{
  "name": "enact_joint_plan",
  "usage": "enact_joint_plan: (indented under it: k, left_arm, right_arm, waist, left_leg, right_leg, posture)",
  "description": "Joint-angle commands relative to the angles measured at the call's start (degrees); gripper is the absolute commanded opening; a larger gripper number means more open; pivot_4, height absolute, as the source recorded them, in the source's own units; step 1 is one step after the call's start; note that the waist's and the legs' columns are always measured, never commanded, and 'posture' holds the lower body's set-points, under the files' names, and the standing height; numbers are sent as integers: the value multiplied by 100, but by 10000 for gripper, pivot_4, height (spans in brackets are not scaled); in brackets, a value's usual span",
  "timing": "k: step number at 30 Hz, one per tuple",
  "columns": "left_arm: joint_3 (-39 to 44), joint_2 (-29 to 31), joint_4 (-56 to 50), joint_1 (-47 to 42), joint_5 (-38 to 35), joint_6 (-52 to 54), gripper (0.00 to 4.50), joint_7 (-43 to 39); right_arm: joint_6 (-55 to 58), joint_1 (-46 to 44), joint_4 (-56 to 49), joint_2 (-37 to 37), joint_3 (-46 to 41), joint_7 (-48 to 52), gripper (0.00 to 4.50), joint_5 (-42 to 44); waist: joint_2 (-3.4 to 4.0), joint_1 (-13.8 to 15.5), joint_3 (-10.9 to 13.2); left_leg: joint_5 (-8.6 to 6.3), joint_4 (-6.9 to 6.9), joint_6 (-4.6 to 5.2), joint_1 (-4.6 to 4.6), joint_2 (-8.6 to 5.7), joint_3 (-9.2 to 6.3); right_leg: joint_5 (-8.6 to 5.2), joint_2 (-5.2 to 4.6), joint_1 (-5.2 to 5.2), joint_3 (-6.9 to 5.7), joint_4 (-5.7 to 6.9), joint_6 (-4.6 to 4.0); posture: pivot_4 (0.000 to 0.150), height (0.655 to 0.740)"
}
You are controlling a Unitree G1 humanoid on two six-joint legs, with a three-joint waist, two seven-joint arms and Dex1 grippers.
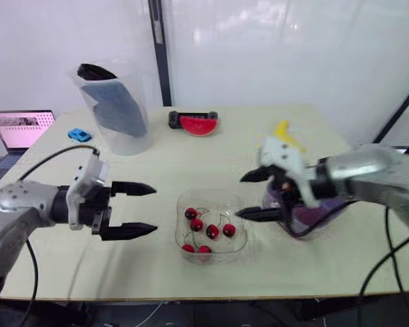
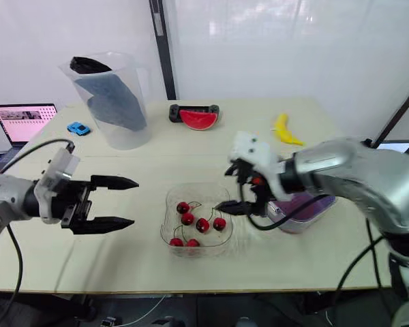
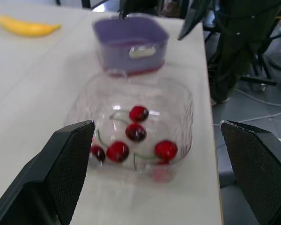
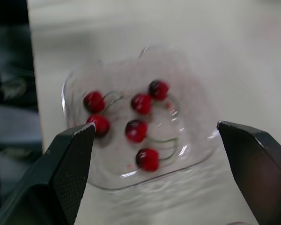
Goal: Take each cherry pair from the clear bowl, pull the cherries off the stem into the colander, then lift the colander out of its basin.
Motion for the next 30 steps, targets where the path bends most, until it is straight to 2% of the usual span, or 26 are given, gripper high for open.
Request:
enact_joint_plan:
  k: [1,6,9,12,15,30]
  left_arm:
    - [298,-137,-139,440,169,-367,45000,103]
    - [607,-473,-392,841,-14,-406,45000,507]
    - [717,-529,-512,1066,72,-497,45000,597]
    - [793,-539,-563,1183,130,-582,45000,699]
    - [824,-521,-580,1220,127,-593,45000,756]
    - [626,-255,-504,1044,103,-495,45000,633]
  right_arm:
    - [539,-648,224,443,523,-99,44556,-218]
    - [765,-1152,916,1504,1569,-593,44556,-1026]
    - [923,-1266,1484,2342,1697,-928,44556,-1331]
    - [1050,-1133,1845,2934,1750,-1166,36631,-1550]
    - [1005,-977,2078,3244,1851,-1323,22327,-1770]
    - [831,-598,2531,3679,2118,-1542,22327,-2492]
  waist:
    - [1,-10,1]
    - [-3,29,-2]
    - [-4,16,-2]
    - [-4,19,-2]
    - [-5,18,-3]
    - [-3,-37,-2]
  left_leg:
    - [0,1,0,-8,0,1]
    - [4,13,-6,-19,-1,-4]
    - [5,14,-9,-20,-4,-4]
    - [7,9,-13,-22,-6,-6]
    - [11,9,-18,-25,-12,-10]
    - [11,6,-19,-25,-29,-11]
  right_leg:
    - [0,0,-6,1,1,0]
    - [1,-1,-12,-5,6,-2]
    - [2,-3,-14,-4,11,-2]
    - [2,-3,-25,-3,25,-2]
    - [2,-3,-27,-4,27,-2]
    - [2,-3,-35,-4,36,-2]
  posture:
    - [1500,7400]
    - [1500,7400]
    - [1500,7400]
    - [1500,7400]
    - [1500,7400]
    - [1500,7400]
